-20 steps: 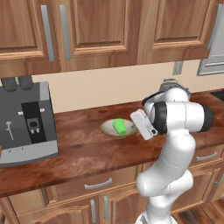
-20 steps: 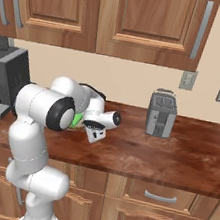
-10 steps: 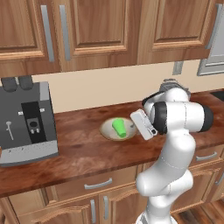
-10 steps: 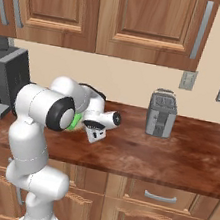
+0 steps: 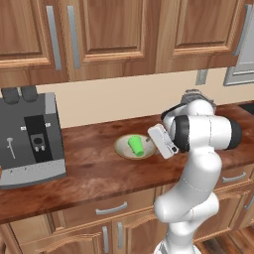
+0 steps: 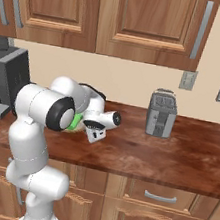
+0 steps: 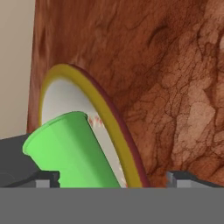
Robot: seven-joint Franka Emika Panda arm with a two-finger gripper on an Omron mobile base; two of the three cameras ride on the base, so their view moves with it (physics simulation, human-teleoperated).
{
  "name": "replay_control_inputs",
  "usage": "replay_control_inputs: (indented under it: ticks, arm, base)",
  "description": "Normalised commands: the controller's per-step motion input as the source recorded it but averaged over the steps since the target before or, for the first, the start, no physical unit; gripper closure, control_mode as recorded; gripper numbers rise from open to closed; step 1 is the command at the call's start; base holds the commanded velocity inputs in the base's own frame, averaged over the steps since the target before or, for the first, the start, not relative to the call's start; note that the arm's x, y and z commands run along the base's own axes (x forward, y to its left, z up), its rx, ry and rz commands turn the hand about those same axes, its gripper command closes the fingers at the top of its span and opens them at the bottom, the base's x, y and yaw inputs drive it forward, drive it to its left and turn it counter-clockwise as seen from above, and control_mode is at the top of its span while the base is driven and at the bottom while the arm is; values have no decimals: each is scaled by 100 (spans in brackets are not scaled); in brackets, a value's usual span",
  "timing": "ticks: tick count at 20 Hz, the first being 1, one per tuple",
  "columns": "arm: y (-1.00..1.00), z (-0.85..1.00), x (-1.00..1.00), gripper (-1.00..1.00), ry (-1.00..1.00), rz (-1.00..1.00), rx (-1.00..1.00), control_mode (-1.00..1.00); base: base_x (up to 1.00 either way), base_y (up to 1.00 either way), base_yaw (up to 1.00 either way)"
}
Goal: Place the cup inside the bowl on the dining table and move the bowl to any counter.
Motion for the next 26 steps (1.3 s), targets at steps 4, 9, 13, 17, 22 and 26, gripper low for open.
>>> replay_control_inputs:
  ticks: [4, 9, 13, 17, 22, 26]
  arm:
    - [-1, 3, -2, -100, 0, 0, 0, -100]
    - [-22, 6, -29, -100, 0, -3, 0, -100]
    - [-26, 2, -47, -100, 0, 0, -1, -100]
    - [-16, 21, -43, -100, 0, 0, -2, -100]
    - [0, 51, -40, -100, -1, 0, -4, -100]
    - [0, 46, -45, -100, -2, 0, -4, -100]
  base:
    - [0, 0, 0]
    - [0, 0, 0]
    - [0, 0, 0]
    - [0, 0, 0]
    - [0, 0, 0]
    - [0, 0, 0]
